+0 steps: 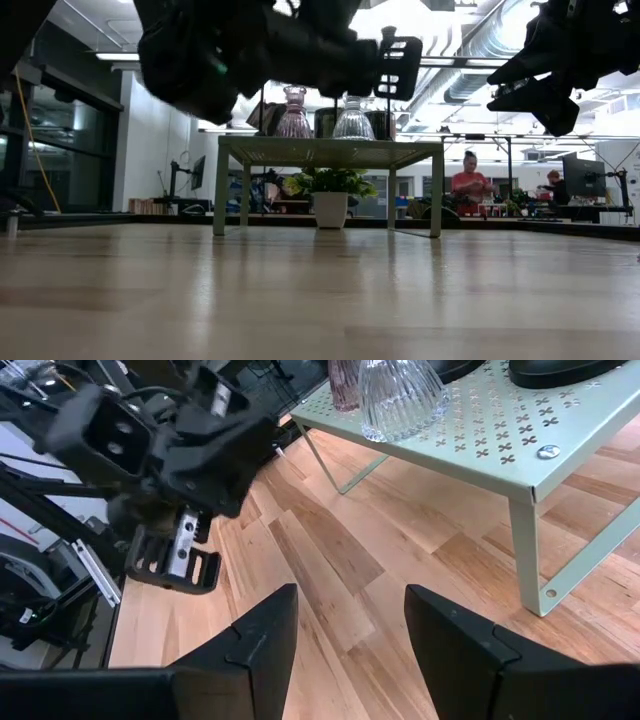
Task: Pick & Place candle stick holders
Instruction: Put the transparent candle holder on the shelf
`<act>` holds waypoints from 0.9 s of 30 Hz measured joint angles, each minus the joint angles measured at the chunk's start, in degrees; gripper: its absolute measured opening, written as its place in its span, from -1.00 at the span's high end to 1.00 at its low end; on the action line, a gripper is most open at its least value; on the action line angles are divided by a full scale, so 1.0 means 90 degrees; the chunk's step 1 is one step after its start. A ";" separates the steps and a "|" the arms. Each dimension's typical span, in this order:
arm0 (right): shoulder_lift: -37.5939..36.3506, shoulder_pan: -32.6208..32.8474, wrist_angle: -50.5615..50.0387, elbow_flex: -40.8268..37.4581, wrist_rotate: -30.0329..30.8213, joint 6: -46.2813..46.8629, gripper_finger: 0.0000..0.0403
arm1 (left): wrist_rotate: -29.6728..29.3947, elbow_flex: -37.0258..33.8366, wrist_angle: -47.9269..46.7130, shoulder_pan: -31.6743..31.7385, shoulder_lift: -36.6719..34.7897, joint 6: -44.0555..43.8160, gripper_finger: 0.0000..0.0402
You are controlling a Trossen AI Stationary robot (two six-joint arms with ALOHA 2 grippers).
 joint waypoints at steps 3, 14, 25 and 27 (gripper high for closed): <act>0.0000 0.0002 0.0000 0.0001 0.0000 -0.0002 0.12 | 0.0067 -0.0238 -0.0012 0.0074 0.0000 -0.0936 0.99; 0.0000 -0.0001 0.0000 0.0001 0.0000 0.0000 0.12 | 0.1445 -0.0663 -0.0475 0.0397 0.0000 -0.3251 1.00; 0.0000 0.0001 0.0001 0.0001 0.0000 0.0000 0.12 | 0.1515 -0.0770 -0.0230 0.0606 0.0185 -0.3862 1.00; 0.0000 0.0000 -0.0002 0.0001 -0.0002 0.0000 0.12 | 0.1266 -0.0879 -0.0163 0.0650 0.0185 -0.3885 1.00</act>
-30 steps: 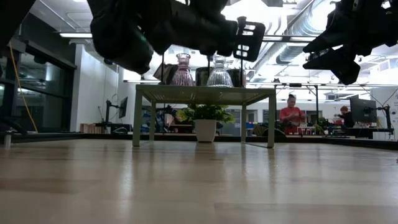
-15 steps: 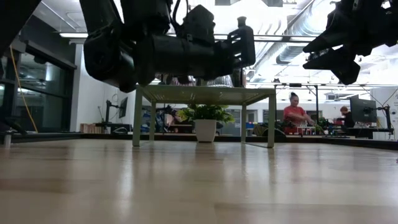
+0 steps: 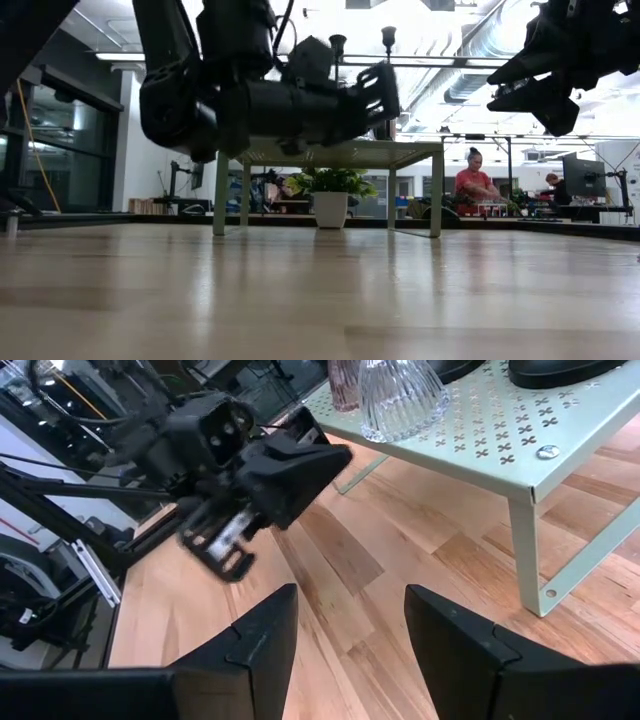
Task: Pick & Place candle stick holders
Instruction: Put the transparent candle holder on the shelf
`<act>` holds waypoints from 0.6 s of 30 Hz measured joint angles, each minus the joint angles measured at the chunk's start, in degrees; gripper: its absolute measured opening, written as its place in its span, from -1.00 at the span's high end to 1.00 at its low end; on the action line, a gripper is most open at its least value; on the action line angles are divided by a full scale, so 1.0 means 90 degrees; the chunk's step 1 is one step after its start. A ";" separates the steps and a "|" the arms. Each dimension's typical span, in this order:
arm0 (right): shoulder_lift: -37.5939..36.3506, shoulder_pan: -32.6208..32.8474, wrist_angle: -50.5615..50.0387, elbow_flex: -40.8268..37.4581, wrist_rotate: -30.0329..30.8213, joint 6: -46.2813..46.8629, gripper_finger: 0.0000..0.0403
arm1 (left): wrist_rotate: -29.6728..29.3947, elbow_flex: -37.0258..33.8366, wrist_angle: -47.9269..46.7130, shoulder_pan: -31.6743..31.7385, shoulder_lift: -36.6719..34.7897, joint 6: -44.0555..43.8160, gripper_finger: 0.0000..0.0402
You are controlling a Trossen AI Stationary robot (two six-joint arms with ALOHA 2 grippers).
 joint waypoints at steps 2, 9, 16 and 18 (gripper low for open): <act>0.0000 0.0001 0.0002 0.0000 0.0002 0.0000 0.12 | -0.0283 -0.0158 0.0140 0.0025 0.0002 -0.0042 1.00; 0.0000 0.0000 0.0002 0.0000 0.0002 0.0000 0.12 | -0.0050 -0.0321 0.0239 0.0105 0.0002 -0.0049 1.00; 0.0001 -0.0001 0.0002 0.0000 0.0002 0.0000 0.12 | 0.0146 -0.0316 0.0297 0.0106 0.0002 -0.0041 1.00; 0.0002 -0.0001 0.0002 0.0000 0.0002 0.0000 0.12 | 0.0144 -0.0312 0.0482 0.0108 0.0002 0.0092 1.00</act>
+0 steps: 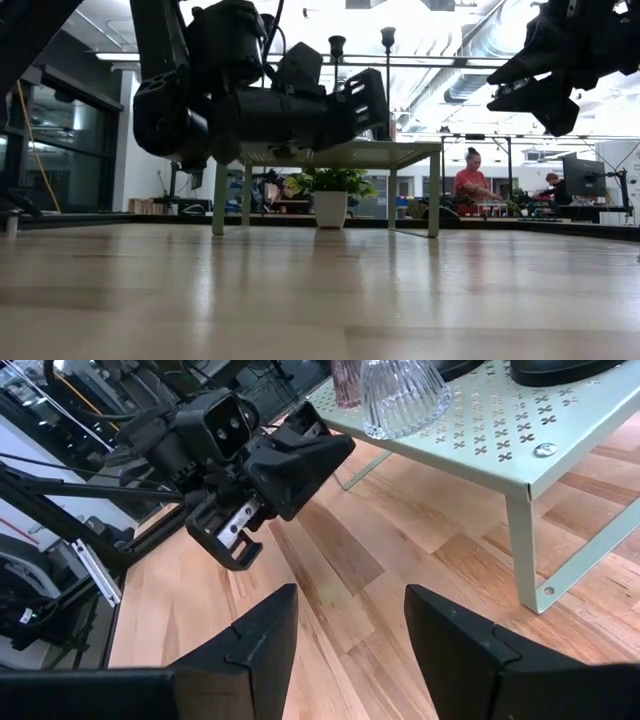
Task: Pick & Place candle stick holders
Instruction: Put the transparent candle holder on the shelf, then put the pink candle holder on the shelf
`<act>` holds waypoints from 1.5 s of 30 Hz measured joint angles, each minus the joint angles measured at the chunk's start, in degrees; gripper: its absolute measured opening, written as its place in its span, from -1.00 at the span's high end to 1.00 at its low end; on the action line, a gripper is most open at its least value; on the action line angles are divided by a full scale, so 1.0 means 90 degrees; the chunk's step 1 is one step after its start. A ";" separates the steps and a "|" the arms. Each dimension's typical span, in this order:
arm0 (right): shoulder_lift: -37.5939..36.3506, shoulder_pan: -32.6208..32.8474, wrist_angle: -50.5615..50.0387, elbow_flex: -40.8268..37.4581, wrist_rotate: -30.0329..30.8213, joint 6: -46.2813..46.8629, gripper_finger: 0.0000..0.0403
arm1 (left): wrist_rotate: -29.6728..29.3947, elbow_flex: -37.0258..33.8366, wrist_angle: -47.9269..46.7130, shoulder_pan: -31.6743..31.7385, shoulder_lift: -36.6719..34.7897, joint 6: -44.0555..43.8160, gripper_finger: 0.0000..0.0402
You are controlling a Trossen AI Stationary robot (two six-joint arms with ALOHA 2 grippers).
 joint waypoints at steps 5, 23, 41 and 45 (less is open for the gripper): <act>-0.0002 0.0000 0.0000 0.0000 0.0000 0.0000 0.12 | -0.0124 0.0164 0.0010 0.0000 0.0000 0.0350 1.00; -0.0002 0.0000 0.0000 0.0000 0.0000 0.0000 0.12 | -0.1340 0.0520 -0.0137 0.0078 0.0000 0.0590 1.00; -0.0002 0.0002 0.0000 0.0000 0.0000 0.0000 0.12 | -0.1789 0.0518 -0.0149 0.0078 0.0000 0.0586 1.00; -0.0001 0.0001 0.0000 0.0000 0.0000 0.0000 0.12 | -0.1708 0.0515 -0.0074 0.0004 0.0000 0.0861 1.00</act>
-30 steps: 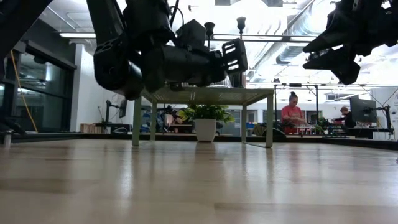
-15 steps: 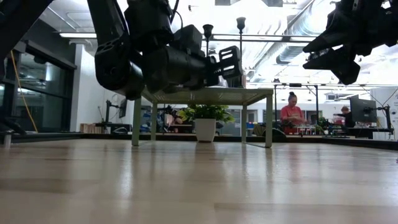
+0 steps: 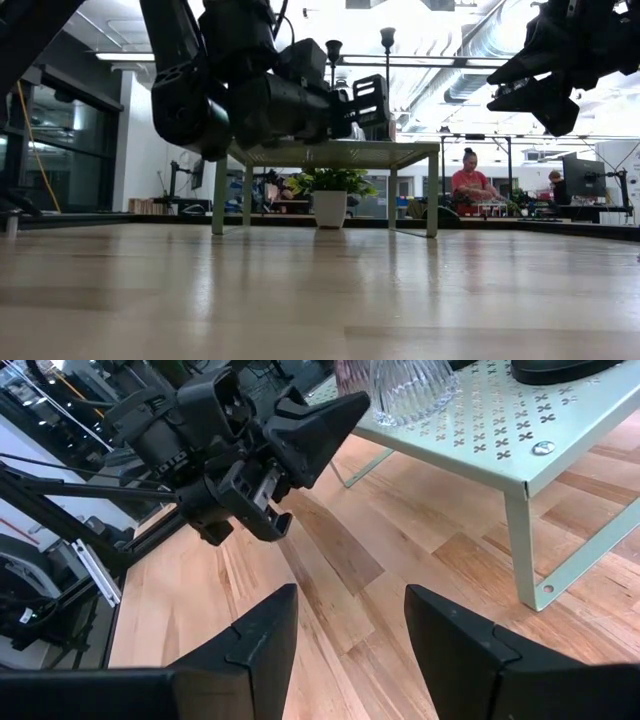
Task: Pick & Place candle stick holders
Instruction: Put the pink candle holder on the shelf
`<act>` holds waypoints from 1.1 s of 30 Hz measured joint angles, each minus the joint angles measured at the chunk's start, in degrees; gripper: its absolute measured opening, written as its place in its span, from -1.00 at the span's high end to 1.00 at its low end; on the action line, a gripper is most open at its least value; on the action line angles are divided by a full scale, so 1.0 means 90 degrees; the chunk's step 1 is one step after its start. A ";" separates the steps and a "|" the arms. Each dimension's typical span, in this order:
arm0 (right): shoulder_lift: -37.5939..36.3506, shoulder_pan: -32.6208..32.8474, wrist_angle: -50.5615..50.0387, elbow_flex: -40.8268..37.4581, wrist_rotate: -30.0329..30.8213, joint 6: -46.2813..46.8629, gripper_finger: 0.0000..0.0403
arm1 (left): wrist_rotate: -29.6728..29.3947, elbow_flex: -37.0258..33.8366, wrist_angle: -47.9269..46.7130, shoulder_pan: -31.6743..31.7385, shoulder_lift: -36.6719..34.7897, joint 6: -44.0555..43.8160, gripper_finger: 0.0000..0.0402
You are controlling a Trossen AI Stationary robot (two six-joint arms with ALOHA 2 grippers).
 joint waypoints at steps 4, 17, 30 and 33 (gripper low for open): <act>0.0000 0.0000 0.0000 0.0000 0.0000 0.0000 0.12 | -0.0119 -0.0005 0.0072 -0.0189 -0.0033 0.0785 1.00; -0.0001 0.0000 0.0002 0.0000 0.0000 0.0000 0.12 | 0.0160 -0.0308 0.0097 -0.0902 -0.0911 0.4100 1.00; -0.0001 -0.0001 0.0000 0.0000 0.0000 0.0000 0.12 | 0.0444 -0.3729 -0.0033 -0.1283 -0.3204 0.2861 1.00; 0.0000 -0.0001 0.0000 0.0000 0.0000 0.0000 0.12 | 0.1690 -0.4522 -0.0629 -0.1256 -0.3922 0.1594 1.00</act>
